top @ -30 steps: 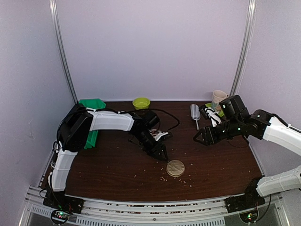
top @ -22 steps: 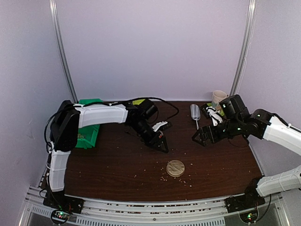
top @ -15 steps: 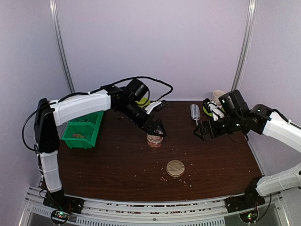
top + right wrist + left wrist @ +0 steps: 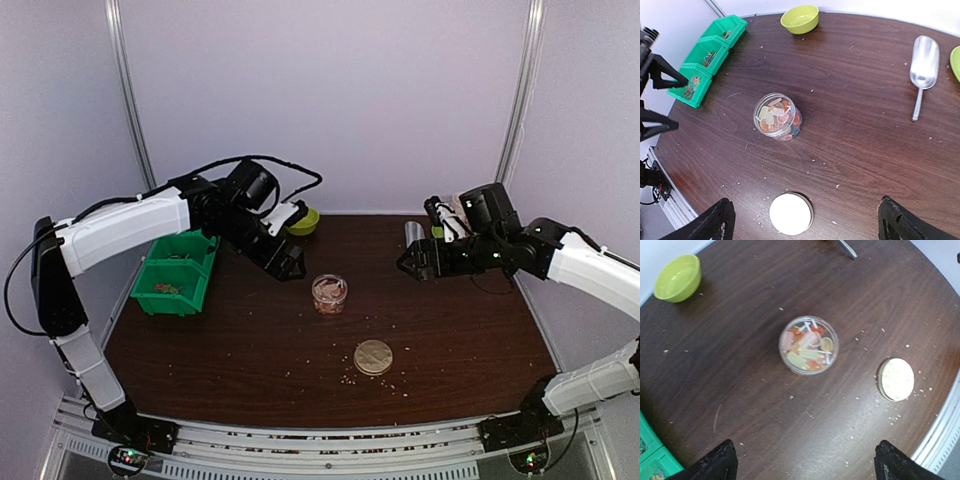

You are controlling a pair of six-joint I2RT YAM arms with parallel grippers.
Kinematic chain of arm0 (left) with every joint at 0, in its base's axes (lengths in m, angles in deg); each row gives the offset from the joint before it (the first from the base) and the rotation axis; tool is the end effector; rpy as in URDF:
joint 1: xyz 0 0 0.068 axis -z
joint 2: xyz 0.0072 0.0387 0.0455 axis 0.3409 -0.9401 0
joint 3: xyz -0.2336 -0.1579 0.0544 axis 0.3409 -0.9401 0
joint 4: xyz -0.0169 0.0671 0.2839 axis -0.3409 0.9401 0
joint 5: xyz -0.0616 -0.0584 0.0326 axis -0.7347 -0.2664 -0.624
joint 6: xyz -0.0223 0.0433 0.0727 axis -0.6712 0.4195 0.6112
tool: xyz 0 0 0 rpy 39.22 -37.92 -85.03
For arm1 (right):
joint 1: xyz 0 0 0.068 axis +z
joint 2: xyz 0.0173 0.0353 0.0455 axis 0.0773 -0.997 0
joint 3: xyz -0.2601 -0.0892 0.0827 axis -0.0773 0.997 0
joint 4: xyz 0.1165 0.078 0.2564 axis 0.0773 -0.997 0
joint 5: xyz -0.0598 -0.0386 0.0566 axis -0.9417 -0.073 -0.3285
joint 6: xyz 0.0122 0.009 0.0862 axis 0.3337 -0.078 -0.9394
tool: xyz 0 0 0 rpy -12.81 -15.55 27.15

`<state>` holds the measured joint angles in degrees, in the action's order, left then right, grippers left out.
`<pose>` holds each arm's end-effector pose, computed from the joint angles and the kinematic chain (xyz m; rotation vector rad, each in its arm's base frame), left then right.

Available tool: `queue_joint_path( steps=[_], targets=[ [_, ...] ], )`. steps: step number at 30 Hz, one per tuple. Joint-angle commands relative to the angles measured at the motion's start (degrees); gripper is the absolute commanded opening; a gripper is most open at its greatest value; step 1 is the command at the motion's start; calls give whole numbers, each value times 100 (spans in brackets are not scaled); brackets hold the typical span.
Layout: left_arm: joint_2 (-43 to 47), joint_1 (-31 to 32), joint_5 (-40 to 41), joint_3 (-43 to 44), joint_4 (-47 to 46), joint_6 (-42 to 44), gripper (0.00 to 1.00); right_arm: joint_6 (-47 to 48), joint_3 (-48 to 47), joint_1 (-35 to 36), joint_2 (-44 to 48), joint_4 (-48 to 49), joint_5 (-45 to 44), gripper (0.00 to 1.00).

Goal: Pack the candies

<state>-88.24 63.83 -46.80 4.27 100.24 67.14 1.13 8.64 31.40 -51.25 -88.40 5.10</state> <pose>0.3051 -0.3090 0.2869 0.8215 2.4872 -0.5352 0.2488 0.1979 0.3011 -0.4130 2.3108 0.7291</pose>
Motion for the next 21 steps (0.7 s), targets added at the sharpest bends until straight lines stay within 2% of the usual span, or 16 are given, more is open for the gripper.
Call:
queue_joint_path(
  steps=[1, 8, 14, 21],
  targets=[
    [721, -190, 1448, -533, -470, -415, 98, -130, -41, -57, -232, 499, 481, 99],
    [1169, -555, 1084, -1585, -1030, -840, 98, 317, -61, -21, -836, 182, 256, 100],
    [1644, -696, 458, -2673, -2152, -1041, 98, -69, -238, -15, -1585, 791, 835, 100],
    [1823, -707, 597, -2914, -2550, -1001, 98, -492, -1147, -15, -2802, 1234, 1127, 99]
  ],
)
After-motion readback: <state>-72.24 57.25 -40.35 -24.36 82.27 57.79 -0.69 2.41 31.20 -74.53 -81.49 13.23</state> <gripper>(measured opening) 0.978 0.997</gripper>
